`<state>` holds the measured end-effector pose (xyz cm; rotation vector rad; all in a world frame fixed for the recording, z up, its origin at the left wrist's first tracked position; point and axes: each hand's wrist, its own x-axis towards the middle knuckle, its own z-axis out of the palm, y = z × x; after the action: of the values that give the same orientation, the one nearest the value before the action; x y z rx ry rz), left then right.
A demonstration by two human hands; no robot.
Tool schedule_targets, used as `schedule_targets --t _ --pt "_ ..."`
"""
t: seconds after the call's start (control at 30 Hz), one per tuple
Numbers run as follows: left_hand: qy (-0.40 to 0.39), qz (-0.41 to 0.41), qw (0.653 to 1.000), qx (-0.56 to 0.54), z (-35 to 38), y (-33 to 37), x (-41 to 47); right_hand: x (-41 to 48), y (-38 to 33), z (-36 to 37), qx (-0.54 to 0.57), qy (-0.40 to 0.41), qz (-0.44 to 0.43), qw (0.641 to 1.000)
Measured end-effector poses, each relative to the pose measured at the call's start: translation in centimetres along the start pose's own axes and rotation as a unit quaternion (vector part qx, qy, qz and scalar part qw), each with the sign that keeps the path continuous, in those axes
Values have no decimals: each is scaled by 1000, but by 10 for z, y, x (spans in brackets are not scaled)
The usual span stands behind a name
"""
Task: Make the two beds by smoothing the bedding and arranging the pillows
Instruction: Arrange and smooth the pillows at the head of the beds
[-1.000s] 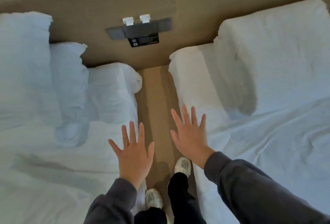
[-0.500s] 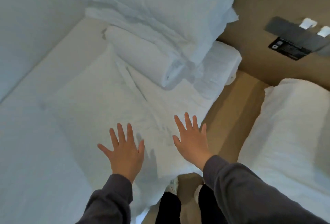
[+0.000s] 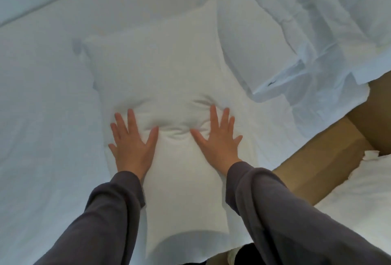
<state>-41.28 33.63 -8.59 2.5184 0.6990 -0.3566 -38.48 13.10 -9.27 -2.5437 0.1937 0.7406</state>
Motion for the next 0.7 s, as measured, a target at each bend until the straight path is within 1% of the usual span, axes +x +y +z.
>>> schedule_targets --t 0.1,0.23,0.27,0.33,0.4,0.43,0.5,0.6,0.7 --pt "15 -57 997 -53 14 -25 21 16 14 12 43 3 58 997" --pt "6 -89 987 -133 24 -47 35 36 33 13 126 -19 149 981" --pt "-4 -110 980 -165 24 -49 37 40 36 12 160 -25 160 974" --pt "-28 -193 952 -236 20 -53 41 40 38 8 228 -35 162 959" --pt "-50 -272 920 -278 13 -51 39 34 34 3 272 -13 159 949" --pt "-53 -285 913 -288 10 -47 36 29 30 0 290 5 154 944" --pt "-29 -277 913 -299 3 -35 27 15 17 -6 326 29 130 936" --pt "36 -256 920 -296 -17 -14 3 -11 5 -21 387 54 105 915" --pt "86 -243 905 -340 -53 9 -33 -48 -2 -60 414 80 99 901"
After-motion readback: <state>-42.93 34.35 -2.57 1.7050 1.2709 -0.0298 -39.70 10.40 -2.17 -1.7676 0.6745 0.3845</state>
